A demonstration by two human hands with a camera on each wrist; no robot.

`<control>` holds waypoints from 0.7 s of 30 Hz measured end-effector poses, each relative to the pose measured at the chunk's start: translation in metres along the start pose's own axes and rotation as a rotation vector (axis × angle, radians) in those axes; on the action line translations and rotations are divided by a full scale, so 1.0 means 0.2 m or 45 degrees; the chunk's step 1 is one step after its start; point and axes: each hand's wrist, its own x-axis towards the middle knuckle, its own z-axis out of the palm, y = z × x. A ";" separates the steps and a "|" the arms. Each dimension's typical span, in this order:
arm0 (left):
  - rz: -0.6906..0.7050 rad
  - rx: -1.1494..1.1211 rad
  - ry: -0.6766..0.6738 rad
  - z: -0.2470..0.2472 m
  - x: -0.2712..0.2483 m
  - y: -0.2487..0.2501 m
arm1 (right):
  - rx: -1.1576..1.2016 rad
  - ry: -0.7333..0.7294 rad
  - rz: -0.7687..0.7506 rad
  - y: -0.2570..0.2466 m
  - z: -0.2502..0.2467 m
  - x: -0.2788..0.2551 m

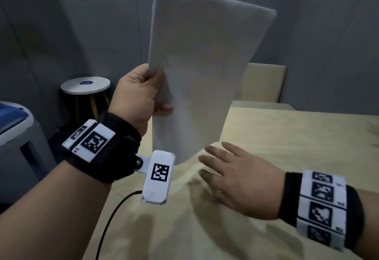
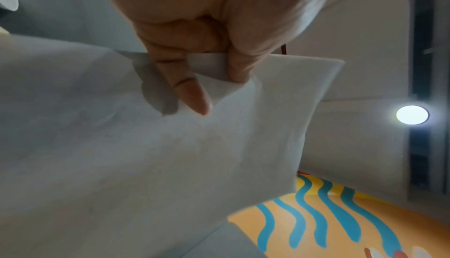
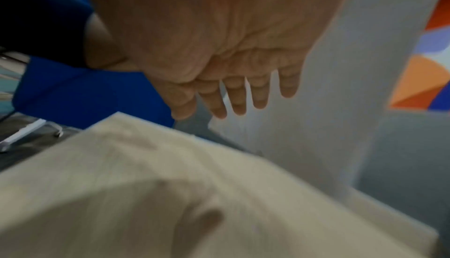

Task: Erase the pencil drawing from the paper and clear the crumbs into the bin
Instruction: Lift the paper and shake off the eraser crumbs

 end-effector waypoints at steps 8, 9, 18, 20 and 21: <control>-0.014 0.042 -0.053 0.02 0.00 -0.01 | -0.218 0.553 0.303 0.30 -0.41 0.15; -0.015 0.044 -0.053 0.03 0.00 -0.01 | -0.267 0.474 0.312 0.31 -0.39 0.16; 0.009 0.114 -0.028 0.04 0.01 -0.01 | -0.353 0.390 0.076 0.16 -0.22 0.11; -0.007 0.094 -0.038 0.05 0.00 -0.03 | -0.455 0.495 0.255 0.30 -0.35 0.16; -0.013 0.078 -0.041 0.06 0.00 -0.03 | -0.482 0.475 0.341 0.36 -0.40 0.18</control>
